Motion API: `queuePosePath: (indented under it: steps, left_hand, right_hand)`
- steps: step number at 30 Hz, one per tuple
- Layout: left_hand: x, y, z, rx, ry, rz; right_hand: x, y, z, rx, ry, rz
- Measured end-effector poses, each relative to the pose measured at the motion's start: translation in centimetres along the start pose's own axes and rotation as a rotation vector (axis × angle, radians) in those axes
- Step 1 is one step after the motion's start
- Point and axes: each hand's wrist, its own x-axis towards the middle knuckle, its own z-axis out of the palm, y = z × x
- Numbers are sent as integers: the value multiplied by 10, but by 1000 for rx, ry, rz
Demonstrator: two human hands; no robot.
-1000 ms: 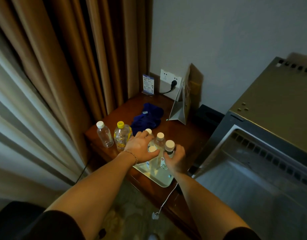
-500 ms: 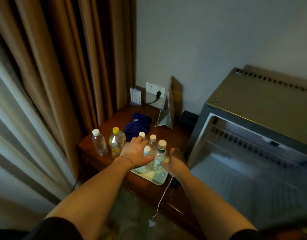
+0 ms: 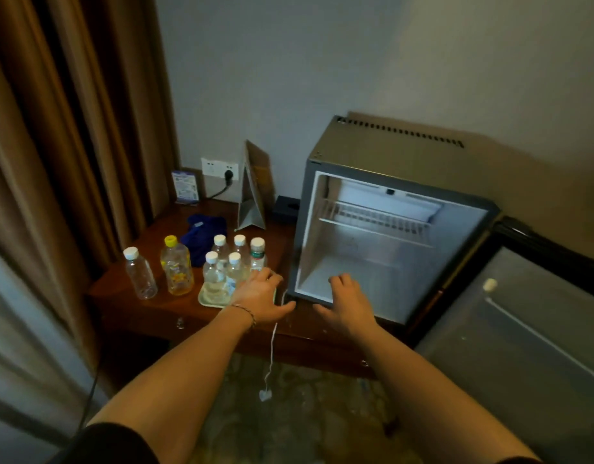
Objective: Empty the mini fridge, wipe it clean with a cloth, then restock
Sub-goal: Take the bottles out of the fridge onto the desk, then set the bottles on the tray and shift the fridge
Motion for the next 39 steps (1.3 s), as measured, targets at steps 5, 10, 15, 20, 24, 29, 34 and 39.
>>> queuePosePath:
  steps: [5,10,15,20,24,29,34,39]
  left_hand:
    - [-16,46,12,-10,-23,85]
    - [-26,82,12,21,0,87]
    - [-38,113,16,22,-7,42]
    - [-54,142,27,22,-14,10]
    - [-70,146,27,39,-11,-31]
    - [-91,108,11,55,0,-169]
    - [-98,44,-15,48,48,-314]
    - [-76,-22,-39,34,67,-349]
  right_hand:
    - [-50,31,-19,-21,56,56]
    - [-78,63,-40,-37,118,39]
    - [-100,91,-61,-18,141,12]
    - [-121,114,-62,-5,126,8]
    - [-125,113,-56,-3,107,-50]
    - [-105,68,-45,34,99,-175]
    - [-72,8,-32,103,62,-254]
    - [-25,-45,-24,148,17,-259]
